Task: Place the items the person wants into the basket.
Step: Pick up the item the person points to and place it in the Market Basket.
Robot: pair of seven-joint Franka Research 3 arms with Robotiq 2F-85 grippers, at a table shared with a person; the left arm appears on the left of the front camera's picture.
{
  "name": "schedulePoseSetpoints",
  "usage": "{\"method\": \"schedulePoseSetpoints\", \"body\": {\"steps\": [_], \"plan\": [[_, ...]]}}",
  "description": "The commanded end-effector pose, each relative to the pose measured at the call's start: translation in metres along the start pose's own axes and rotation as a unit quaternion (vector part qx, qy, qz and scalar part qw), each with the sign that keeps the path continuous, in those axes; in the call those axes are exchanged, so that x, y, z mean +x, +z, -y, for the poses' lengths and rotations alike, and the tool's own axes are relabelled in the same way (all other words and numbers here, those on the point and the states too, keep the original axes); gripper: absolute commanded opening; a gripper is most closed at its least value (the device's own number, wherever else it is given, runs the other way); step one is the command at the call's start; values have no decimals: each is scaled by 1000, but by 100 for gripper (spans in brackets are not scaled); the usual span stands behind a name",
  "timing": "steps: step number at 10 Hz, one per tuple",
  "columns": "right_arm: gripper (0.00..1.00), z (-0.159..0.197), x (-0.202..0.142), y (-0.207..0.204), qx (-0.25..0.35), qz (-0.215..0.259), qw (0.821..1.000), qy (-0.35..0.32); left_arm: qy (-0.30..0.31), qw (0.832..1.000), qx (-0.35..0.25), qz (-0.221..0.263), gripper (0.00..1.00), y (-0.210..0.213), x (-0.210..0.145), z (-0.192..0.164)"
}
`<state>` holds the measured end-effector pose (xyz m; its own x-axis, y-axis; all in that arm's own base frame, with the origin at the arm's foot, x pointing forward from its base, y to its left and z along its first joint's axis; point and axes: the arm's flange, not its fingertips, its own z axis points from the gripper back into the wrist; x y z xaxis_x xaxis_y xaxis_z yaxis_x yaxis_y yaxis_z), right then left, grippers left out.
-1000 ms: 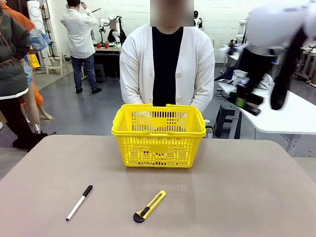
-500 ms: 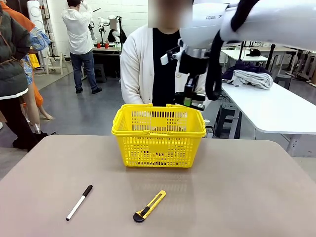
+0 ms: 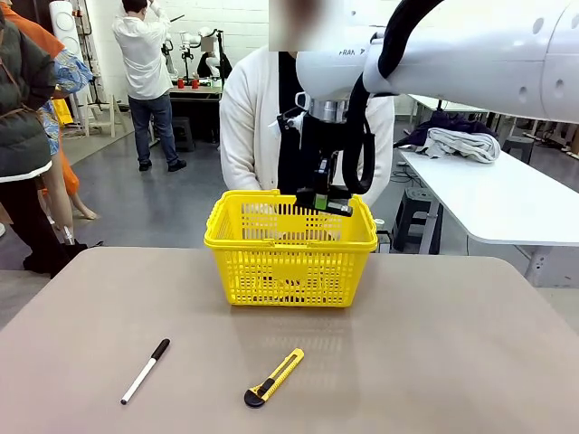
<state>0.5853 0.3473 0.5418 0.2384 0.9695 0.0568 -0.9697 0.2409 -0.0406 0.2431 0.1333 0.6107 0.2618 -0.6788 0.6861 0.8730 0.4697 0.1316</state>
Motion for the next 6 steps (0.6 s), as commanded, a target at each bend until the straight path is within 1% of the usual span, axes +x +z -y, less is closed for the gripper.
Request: {"method": "schedulePoseSetpoints", "body": {"steps": [1, 6], "plan": [[33, -2, -1, 9, -6, 3, 1000, -4, 7, 1000, 4, -6, 100, -1, 1, 0], [33, -2, -1, 9, -6, 3, 1000, -4, 7, 1000, 4, -6, 100, -1, 1, 0]]}}
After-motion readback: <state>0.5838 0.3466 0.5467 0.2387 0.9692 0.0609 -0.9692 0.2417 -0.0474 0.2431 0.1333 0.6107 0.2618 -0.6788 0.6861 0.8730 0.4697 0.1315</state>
